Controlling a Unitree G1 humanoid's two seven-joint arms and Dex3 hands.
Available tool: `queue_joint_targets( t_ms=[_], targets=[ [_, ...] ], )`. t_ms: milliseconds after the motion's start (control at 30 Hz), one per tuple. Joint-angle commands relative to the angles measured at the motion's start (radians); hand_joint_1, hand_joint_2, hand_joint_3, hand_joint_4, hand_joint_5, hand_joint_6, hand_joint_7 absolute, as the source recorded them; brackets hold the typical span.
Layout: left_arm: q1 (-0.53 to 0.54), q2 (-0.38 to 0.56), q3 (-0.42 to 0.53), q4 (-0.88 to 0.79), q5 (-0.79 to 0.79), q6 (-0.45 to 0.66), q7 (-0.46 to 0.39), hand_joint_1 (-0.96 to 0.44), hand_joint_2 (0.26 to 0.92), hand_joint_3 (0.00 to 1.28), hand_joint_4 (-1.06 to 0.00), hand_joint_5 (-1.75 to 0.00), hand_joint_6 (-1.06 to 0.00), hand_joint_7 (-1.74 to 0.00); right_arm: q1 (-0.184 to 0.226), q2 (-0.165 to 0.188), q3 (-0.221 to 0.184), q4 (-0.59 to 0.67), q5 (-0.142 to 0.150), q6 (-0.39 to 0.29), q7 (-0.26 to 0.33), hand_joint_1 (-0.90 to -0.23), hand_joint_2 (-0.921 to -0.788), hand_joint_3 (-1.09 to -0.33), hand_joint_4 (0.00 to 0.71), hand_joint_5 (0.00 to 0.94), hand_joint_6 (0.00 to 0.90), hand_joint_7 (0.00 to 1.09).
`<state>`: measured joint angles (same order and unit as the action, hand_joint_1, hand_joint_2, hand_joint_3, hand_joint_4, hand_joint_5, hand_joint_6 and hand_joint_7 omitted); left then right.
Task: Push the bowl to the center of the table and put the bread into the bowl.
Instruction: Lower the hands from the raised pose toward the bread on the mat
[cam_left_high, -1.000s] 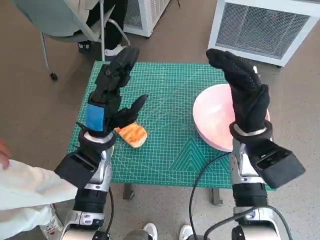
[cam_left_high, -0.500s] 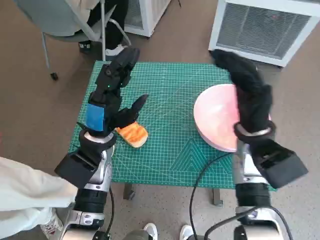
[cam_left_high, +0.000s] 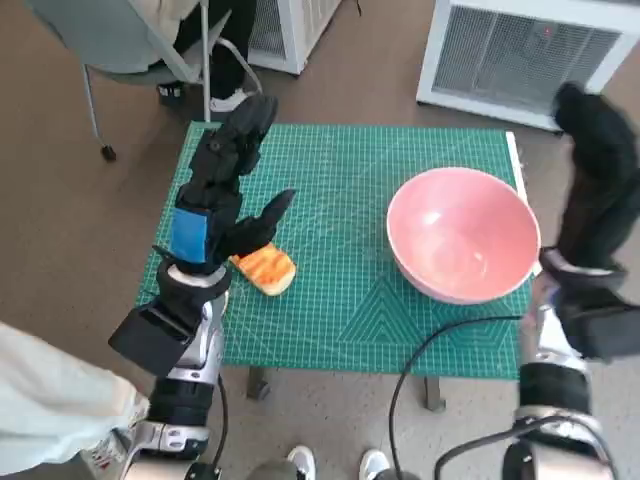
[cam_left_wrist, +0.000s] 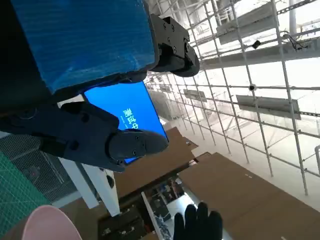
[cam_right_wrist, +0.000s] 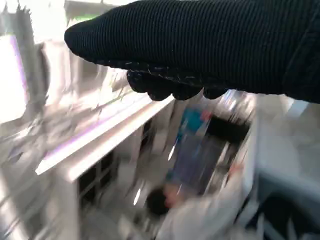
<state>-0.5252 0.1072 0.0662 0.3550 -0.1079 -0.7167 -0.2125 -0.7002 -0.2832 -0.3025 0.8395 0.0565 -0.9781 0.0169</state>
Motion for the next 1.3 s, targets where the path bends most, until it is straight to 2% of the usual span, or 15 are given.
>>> queue_joint_targets(
  t_ms=[33,200,400,467,633,700,767,867,933,1067,1233,1300],
  targets=[
    [0.015,-0.002,0.004,0.002,-0.003,-0.010,0.002,-0.36,0.921,0.36,-0.38,0.00,-0.30,-0.31,0.026,-0.032,-0.019,0.133,-0.011,0.015,-0.044,-0.509,-0.921,-0.837,0.297,0.021,-0.001,0.75],
    [0.012,-0.001,0.006,0.010,-0.002,-0.013,0.002,-0.36,0.921,0.36,-0.38,0.00,-0.30,-0.30,0.021,-0.049,-0.016,0.255,-0.022,0.047,-0.088,-0.486,-0.921,-0.835,0.294,0.020,-0.001,0.74],
    [0.009,0.000,0.007,0.015,-0.004,-0.013,0.000,-0.36,0.921,0.36,-0.38,0.00,-0.30,-0.30,0.010,-0.043,-0.021,0.368,-0.001,0.126,-0.081,-0.455,-0.921,-0.830,0.268,0.006,0.000,0.67],
    [0.009,0.001,0.007,0.017,-0.005,-0.014,-0.001,-0.36,0.921,0.36,-0.38,0.00,-0.30,-0.30,0.008,-0.035,-0.029,0.389,0.013,0.154,-0.072,-0.437,-0.921,-0.833,0.257,0.002,0.001,0.65],
    [0.010,0.006,0.010,0.016,-0.008,-0.013,-0.005,-0.36,0.921,0.36,-0.38,0.00,-0.31,-0.29,-0.010,0.000,-0.080,0.427,0.098,0.254,0.002,-0.418,-0.921,-0.838,0.242,0.003,0.033,0.56],
    [0.012,0.008,0.011,0.013,-0.008,-0.012,-0.005,-0.36,0.921,0.36,-0.38,0.00,-0.31,-0.29,-0.020,0.018,-0.097,0.432,0.126,0.286,0.024,-0.415,-0.921,-0.836,0.240,0.003,0.040,0.54],
    [0.014,0.010,0.011,0.009,-0.008,-0.011,-0.005,-0.37,0.921,0.36,-0.38,0.00,-0.31,-0.29,-0.027,0.034,-0.106,0.437,0.142,0.311,0.035,-0.413,-0.921,-0.823,0.238,0.002,0.047,0.53],
    [0.016,0.014,0.013,0.005,-0.008,-0.010,-0.006,-0.37,0.921,0.36,-0.38,0.00,-0.31,-0.28,-0.033,0.054,-0.112,0.447,0.151,0.336,0.045,-0.403,-0.921,-0.815,0.233,0.001,0.047,0.54],
    [0.017,0.017,0.015,0.004,-0.008,-0.009,-0.007,-0.37,0.921,0.35,-0.38,0.00,-0.31,-0.28,-0.035,0.063,-0.116,0.451,0.156,0.348,0.051,-0.403,-0.921,-0.809,0.227,0.000,0.028,0.58],
    [0.017,0.023,0.018,0.006,-0.010,-0.009,-0.010,-0.37,0.921,0.35,-0.38,0.00,-0.32,-0.27,-0.040,0.077,-0.110,0.462,0.139,0.370,0.025,-0.410,-0.921,-0.799,0.232,0.004,0.037,0.62],
    [0.022,0.027,0.020,0.007,-0.008,-0.011,-0.011,-0.37,0.921,0.35,-0.38,0.00,-0.32,-0.27,-0.063,0.103,-0.111,0.474,0.138,0.420,0.024,-0.403,-0.921,-0.813,0.232,0.004,0.035,0.63],
    [0.024,0.030,0.022,0.005,-0.006,-0.011,-0.010,-0.37,0.921,0.35,-0.38,0.00,-0.33,-0.26,-0.072,0.115,-0.119,0.477,0.147,0.439,0.028,-0.396,-0.921,-0.824,0.232,0.003,0.034,0.63]
  ],
)
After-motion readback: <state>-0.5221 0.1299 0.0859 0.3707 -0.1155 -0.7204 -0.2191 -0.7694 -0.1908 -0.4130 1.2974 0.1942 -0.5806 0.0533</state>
